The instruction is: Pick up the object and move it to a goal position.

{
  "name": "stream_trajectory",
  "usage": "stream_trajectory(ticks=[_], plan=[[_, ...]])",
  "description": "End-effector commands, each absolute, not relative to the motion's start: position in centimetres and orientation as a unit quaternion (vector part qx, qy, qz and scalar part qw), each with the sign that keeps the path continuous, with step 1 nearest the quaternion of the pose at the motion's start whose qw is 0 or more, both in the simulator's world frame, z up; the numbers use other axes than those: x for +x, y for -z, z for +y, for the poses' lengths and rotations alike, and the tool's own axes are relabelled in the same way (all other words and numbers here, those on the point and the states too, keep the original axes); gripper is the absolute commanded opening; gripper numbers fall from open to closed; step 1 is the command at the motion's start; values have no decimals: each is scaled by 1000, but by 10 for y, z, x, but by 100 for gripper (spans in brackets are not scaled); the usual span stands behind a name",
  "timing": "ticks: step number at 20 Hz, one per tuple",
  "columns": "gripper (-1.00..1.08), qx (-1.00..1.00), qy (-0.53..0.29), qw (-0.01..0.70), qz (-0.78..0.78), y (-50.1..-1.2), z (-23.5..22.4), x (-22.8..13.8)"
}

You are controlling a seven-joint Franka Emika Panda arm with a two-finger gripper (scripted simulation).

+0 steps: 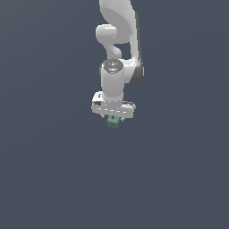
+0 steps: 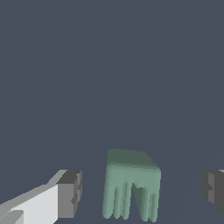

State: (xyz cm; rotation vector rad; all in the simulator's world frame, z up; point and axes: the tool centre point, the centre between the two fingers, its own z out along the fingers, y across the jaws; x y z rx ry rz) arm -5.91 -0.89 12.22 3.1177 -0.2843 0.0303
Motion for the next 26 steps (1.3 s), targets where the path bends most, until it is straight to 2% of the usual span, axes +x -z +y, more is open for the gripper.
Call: stream_trajectory(ticks=[1, 10, 18, 26], plan=[[100, 994, -7, 3, -107, -111, -7, -73], [100, 991, 0, 0, -137, -91, -4, -102], [100, 990, 0, 0, -138, -86, -4, -103], [100, 990, 0, 0, -139, -53, -4, -105]])
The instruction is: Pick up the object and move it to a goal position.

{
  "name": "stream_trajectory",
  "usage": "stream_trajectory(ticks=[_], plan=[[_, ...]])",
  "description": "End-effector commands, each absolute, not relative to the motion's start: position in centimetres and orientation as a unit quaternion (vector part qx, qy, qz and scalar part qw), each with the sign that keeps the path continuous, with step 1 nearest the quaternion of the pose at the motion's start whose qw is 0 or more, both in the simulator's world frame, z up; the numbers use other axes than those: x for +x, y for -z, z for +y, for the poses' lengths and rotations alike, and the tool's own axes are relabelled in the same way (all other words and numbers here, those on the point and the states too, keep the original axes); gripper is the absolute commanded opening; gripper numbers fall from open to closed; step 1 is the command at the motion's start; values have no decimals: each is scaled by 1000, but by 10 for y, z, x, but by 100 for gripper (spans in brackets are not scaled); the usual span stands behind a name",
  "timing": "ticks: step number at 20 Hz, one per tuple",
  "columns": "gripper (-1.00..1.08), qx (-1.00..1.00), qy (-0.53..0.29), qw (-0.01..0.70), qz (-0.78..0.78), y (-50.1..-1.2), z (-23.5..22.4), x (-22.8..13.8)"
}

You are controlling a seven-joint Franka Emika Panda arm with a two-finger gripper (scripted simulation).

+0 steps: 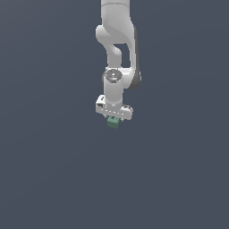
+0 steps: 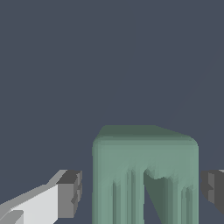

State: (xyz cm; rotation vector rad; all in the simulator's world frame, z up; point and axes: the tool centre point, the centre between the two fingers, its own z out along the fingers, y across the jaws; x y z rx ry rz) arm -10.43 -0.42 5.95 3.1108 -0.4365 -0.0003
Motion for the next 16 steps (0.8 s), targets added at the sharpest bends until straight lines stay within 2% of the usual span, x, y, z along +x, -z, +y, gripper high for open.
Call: stream_trajectory(ticks=[1, 7, 8, 16], plan=[[100, 990, 0, 0, -139, -49, -4, -105], [100, 990, 0, 0, -140, -40, -4, -104], [-100, 990, 0, 0, -140, -40, -4, -104], [-100, 990, 0, 0, -140, -40, -4, -104]])
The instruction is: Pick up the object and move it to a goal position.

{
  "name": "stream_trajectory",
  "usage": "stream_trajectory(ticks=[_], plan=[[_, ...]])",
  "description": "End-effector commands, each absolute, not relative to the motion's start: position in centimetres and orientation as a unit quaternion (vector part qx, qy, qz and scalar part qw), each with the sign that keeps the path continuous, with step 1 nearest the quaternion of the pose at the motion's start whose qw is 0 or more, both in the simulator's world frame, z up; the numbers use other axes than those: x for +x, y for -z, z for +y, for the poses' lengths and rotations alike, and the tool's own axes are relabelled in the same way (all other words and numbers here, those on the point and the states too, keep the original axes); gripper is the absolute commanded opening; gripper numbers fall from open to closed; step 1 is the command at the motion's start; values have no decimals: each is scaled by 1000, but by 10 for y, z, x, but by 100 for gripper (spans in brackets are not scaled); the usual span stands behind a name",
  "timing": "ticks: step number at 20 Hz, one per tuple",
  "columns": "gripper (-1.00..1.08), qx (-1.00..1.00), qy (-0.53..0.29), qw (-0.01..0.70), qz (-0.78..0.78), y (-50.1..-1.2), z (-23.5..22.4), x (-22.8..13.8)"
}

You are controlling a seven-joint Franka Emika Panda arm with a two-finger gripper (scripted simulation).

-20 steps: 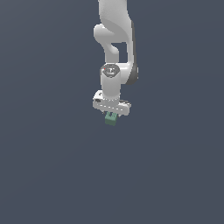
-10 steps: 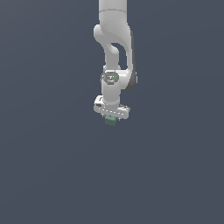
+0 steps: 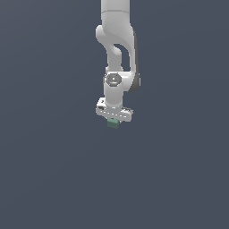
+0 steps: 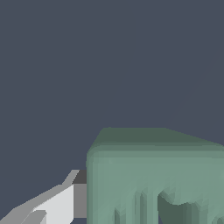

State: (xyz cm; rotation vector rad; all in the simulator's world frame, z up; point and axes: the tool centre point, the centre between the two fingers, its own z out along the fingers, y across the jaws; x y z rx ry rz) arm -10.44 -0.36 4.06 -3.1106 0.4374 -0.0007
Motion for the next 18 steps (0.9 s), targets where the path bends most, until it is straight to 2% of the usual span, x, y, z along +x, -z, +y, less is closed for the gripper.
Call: stream_trajectory(ticks=[1, 9, 18], plan=[[-100, -990, 0, 0, 140, -40, -4, -104], [-100, -990, 0, 0, 139, -54, -7, -102], [-100, -990, 0, 0, 140, -108, -23, -93]])
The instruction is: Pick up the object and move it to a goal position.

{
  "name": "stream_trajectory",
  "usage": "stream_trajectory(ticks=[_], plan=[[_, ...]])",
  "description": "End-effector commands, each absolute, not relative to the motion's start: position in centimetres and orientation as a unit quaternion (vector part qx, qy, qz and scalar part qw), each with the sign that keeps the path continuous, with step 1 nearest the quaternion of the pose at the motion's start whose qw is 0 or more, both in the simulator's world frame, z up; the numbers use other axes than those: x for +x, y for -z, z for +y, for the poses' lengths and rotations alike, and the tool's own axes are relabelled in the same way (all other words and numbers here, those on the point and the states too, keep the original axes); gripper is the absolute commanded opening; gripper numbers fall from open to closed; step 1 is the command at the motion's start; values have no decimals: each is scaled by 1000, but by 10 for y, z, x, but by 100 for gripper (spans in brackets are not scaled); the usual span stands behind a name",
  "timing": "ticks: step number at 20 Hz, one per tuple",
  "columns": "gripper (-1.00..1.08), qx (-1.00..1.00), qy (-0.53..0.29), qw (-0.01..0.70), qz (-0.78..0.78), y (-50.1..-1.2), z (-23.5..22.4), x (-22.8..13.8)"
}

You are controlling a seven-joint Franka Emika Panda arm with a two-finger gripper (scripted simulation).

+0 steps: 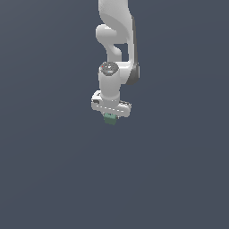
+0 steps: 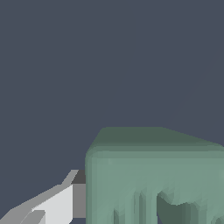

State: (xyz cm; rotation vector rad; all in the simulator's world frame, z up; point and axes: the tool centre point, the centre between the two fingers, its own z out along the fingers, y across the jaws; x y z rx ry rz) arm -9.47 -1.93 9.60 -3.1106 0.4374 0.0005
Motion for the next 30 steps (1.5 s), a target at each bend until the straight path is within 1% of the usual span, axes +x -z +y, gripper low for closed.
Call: stream_trajectory(ticks=[1, 24, 30], plan=[[-100, -990, 0, 0, 140, -116, -25, -91], [-100, -990, 0, 0, 140, -339, -88, -48], [-100, -990, 0, 0, 140, -391, -103, -37]])
